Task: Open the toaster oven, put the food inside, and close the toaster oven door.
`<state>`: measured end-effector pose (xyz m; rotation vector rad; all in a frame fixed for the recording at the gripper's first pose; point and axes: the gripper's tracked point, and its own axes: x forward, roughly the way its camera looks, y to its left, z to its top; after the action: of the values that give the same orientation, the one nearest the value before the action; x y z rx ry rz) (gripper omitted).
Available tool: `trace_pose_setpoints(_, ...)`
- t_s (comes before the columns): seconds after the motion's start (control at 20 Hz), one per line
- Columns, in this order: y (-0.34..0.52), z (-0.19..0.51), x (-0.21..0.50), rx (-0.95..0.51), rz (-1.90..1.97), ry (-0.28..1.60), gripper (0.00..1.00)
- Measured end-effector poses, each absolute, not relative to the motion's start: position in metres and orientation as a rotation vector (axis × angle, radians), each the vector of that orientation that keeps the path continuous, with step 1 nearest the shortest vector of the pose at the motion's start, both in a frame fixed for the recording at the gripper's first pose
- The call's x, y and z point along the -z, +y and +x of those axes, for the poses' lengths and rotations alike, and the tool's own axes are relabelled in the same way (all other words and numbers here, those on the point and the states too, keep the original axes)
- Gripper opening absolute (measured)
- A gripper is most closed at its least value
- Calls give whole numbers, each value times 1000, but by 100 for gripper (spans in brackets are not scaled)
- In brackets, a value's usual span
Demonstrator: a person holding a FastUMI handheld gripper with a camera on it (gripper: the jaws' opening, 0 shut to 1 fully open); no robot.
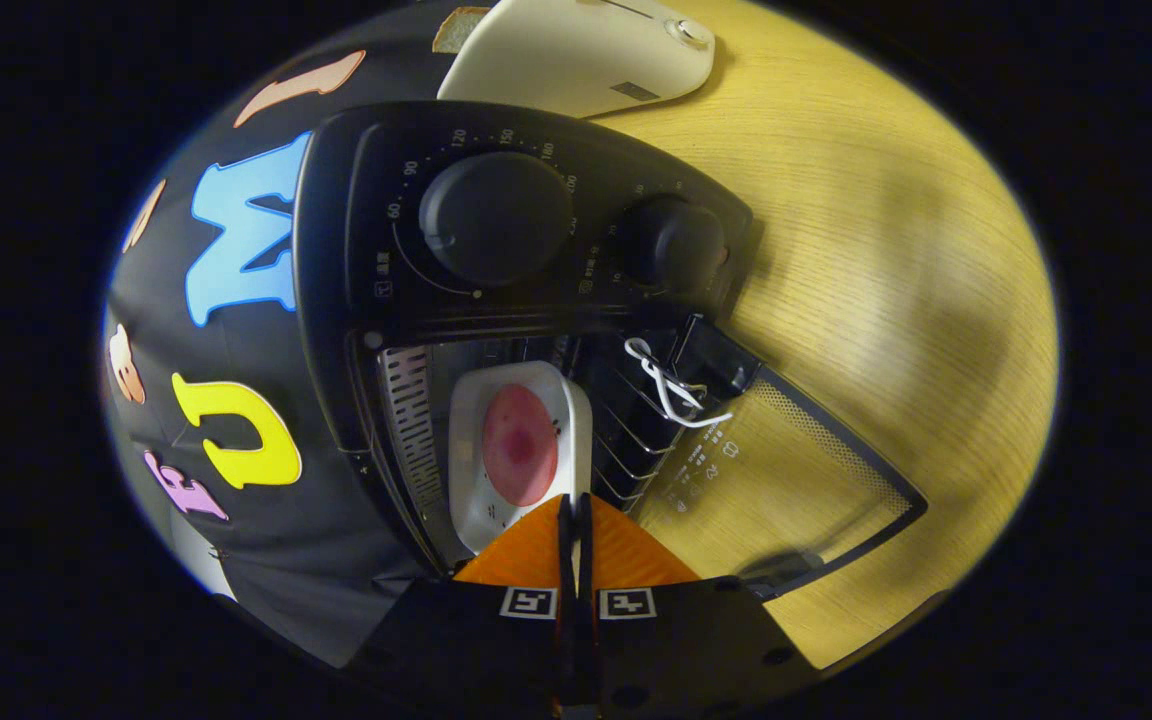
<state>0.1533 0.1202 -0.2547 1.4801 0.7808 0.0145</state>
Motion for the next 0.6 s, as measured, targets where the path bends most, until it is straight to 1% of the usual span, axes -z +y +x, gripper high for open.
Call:
trace_pose_setpoints(0.2, 128, 166, 260, 19, 1493, 744, 1)
trace_pose_setpoints(0.4, 129, 177, 264, 91, 1488, 714, 2)
trace_pose_setpoints(0.6, 129, 183, 263, 111, 1458, 688, 2)
